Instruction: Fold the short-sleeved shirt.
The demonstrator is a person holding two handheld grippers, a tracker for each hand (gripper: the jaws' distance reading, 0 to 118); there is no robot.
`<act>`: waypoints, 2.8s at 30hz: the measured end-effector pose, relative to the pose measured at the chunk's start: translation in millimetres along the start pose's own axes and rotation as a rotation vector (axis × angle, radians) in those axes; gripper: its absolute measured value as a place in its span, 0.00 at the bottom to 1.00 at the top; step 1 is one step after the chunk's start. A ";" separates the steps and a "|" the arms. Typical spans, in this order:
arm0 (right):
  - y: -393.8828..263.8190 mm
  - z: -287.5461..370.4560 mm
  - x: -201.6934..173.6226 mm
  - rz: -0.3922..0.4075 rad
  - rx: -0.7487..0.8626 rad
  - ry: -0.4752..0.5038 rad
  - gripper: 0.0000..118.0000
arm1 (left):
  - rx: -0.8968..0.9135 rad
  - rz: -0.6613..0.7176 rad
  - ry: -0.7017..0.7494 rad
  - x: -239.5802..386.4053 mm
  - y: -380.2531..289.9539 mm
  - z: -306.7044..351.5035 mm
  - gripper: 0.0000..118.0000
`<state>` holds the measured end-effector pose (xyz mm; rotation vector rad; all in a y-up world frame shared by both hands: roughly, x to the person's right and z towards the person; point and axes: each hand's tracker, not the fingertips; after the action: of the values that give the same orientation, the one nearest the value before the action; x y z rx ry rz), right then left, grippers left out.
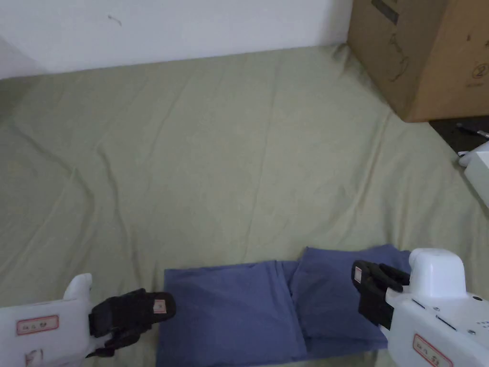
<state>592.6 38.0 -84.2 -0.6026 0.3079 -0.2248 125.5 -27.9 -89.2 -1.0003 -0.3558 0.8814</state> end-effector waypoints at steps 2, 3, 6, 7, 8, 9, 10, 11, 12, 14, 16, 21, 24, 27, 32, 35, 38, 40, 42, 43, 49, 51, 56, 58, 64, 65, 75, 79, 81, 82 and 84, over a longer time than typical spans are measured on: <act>1.0 -4.3 -7.1 0.009 -0.012 0.003 0.00 | 0.035 0.026 -0.058 -2.8 -0.7 2.7 1.00; 0.9 -6.5 -9.1 0.012 -0.013 0.005 0.00 | 0.048 0.052 -0.095 -7.3 0.3 2.7 1.00; 0.7 -10.9 -16.2 0.018 -0.032 0.010 0.00 | 0.011 0.100 -0.193 -28.6 10.0 -13.0 1.00; 0.6 -12.0 -17.8 0.023 -0.039 0.012 0.00 | -0.018 0.102 -0.201 -33.2 13.3 -22.2 1.00; 0.5 -12.7 -19.4 0.028 -0.045 0.011 0.00 | -0.036 0.108 -0.173 -32.9 15.5 -28.6 1.00; 0.5 -13.5 -20.6 0.035 -0.054 0.010 0.00 | -0.049 0.116 -0.150 -31.6 16.0 -36.8 1.00; 0.0 -14.5 -21.6 0.041 -0.062 0.006 0.00 | -0.078 0.099 -0.141 -33.2 16.6 -47.4 1.00; -0.3 -15.6 -21.6 0.043 -0.067 0.001 0.00 | -0.109 0.076 -0.150 -33.6 16.8 -56.1 1.00; -0.3 -17.0 -21.1 0.044 -0.074 0.000 0.00 | -0.125 0.050 -0.168 -33.2 16.5 -61.7 1.00; -0.7 -19.2 -21.2 0.044 -0.094 -0.009 0.00 | -0.127 0.019 -0.199 -24.1 15.9 -67.4 1.00; -1.8 -20.0 -21.1 0.049 -0.099 -0.008 0.00 | -0.153 0.040 -0.211 -18.9 21.7 -76.6 1.00; 0.4 -25.0 -22.2 0.054 -0.117 -0.008 0.00 | -0.214 0.012 -0.190 -15.0 29.4 -88.5 0.60; 3.3 -25.6 -21.8 0.065 -0.129 -0.012 0.00 | -0.237 0.064 -0.085 -30.9 20.0 -94.5 0.09; 6.8 -20.5 -19.3 0.059 -0.121 -0.011 0.00 | -0.185 0.148 -0.178 -44.0 18.8 -83.2 0.09; 13.0 -10.7 -15.7 0.050 -0.075 -0.038 0.00 | -0.188 0.101 -0.142 -28.9 18.9 -67.1 0.09; 15.0 0.3 -15.5 0.051 -0.058 -0.038 0.00 | -0.174 0.070 -0.140 -32.3 23.4 -44.1 0.09; 14.4 9.6 -12.5 0.062 -0.040 -0.049 0.00 | -0.141 0.058 -0.037 -42.4 33.3 -11.0 0.09; 12.8 12.9 -9.5 0.060 -0.027 -0.061 0.00 | -0.090 0.072 0.000 -46.5 36.9 13.0 0.09; 10.8 15.4 -6.3 0.045 -0.011 -0.068 0.00 | -0.067 0.076 0.011 -43.9 38.2 33.0 0.09; 9.7 17.1 -4.7 0.034 0.003 -0.063 0.00 | -0.055 0.072 0.030 -39.1 37.8 41.8 0.09; 5.3 27.0 -7.3 0.094 0.075 -0.122 0.00 | -0.049 -0.020 0.119 13.9 36.3 54.9 0.09; 6.5 30.1 -4.2 0.084 0.095 -0.108 0.00 | -0.030 -0.068 0.132 43.3 34.9 49.0 0.09; 5.9 34.9 7.1 0.079 0.109 -0.118 0.00 | -0.043 -0.153 0.053 110.4 31.1 7.1 0.09; 4.5 38.1 13.9 0.056 0.110 -0.117 0.00 | -0.088 -0.205 0.031 138.9 22.1 -22.5 0.09; 0.0 47.8 34.9 0.013 0.103 -0.139 0.00 | -0.294 -0.169 -0.018 166.2 11.5 -146.2 0.09; -0.6 49.4 38.7 0.007 0.100 -0.145 0.00 | -0.340 -0.173 -0.013 165.9 9.8 -166.0 0.09; -8.6 58.1 71.5 -0.064 0.073 -0.191 0.00 | -0.319 -0.229 -0.048 192.0 -17.2 -183.5 0.99; -10.5 52.6 74.8 -0.098 0.061 -0.168 0.00 | -0.226 -0.212 -0.008 181.0 -3.0 -154.1 0.99; -11.6 49.9 74.2 -0.107 0.059 -0.157 0.00 | -0.234 -0.186 0.046 170.6 0.2 -151.4 0.99; -11.8 48.3 73.6 -0.106 0.054 -0.150 0.00 | -0.243 -0.173 0.083 172.4 -5.2 -150.9 0.98; -13.1 46.8 71.7 -0.096 0.049 -0.145 0.00 | -0.229 -0.150 0.102 163.8 -12.1 -153.9 0.86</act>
<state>674.0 30.7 -55.6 -0.5824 0.1328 -0.2789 328.7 7.7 -179.1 -1.2079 -0.4464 0.6610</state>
